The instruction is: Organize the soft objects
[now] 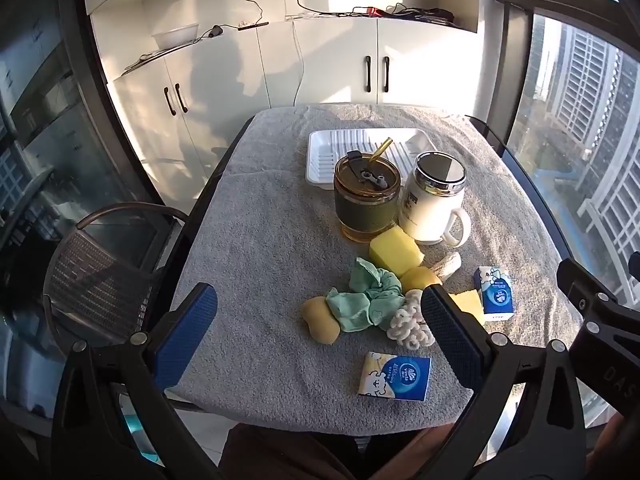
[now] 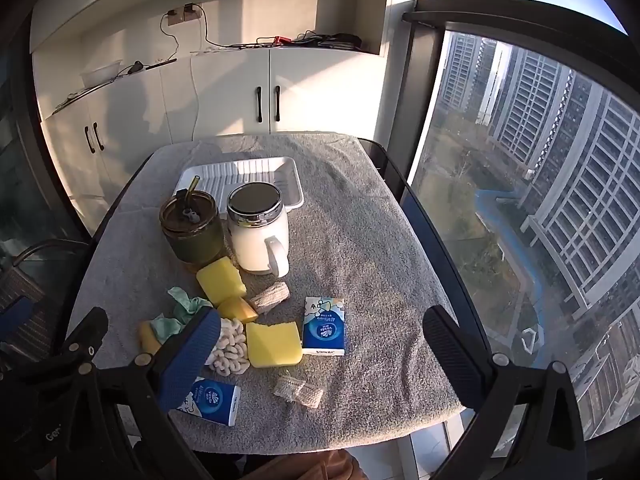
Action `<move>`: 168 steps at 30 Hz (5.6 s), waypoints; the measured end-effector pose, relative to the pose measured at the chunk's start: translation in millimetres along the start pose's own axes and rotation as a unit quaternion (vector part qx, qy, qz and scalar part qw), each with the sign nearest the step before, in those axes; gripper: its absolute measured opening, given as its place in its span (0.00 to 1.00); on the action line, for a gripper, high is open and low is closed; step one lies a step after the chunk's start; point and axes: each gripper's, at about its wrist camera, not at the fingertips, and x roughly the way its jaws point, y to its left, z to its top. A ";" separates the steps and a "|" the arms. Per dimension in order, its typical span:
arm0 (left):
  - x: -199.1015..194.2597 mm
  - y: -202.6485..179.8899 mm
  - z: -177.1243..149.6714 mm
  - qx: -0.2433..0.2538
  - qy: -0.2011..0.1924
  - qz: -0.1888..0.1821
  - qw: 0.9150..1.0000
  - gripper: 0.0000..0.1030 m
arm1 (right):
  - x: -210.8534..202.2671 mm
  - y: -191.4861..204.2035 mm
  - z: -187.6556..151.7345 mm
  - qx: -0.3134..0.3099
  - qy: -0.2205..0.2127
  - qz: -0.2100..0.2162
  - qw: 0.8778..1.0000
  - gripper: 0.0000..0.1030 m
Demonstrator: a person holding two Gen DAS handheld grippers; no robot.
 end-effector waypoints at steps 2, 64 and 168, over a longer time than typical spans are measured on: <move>-1.0 2.6 -0.4 0.000 -0.001 -0.003 1.000 1.00 | -0.9 1.9 -2.2 0.000 -0.001 0.003 1.000 1.00; -7.3 8.6 5.0 0.002 -0.004 -0.003 1.000 1.00 | 0.6 3.5 -1.2 -0.004 -0.002 0.004 1.000 1.00; 118.4 -27.7 -108.8 0.058 0.120 -0.104 0.986 0.72 | 121.7 -3.5 -111.9 -0.077 0.099 0.134 0.983 0.33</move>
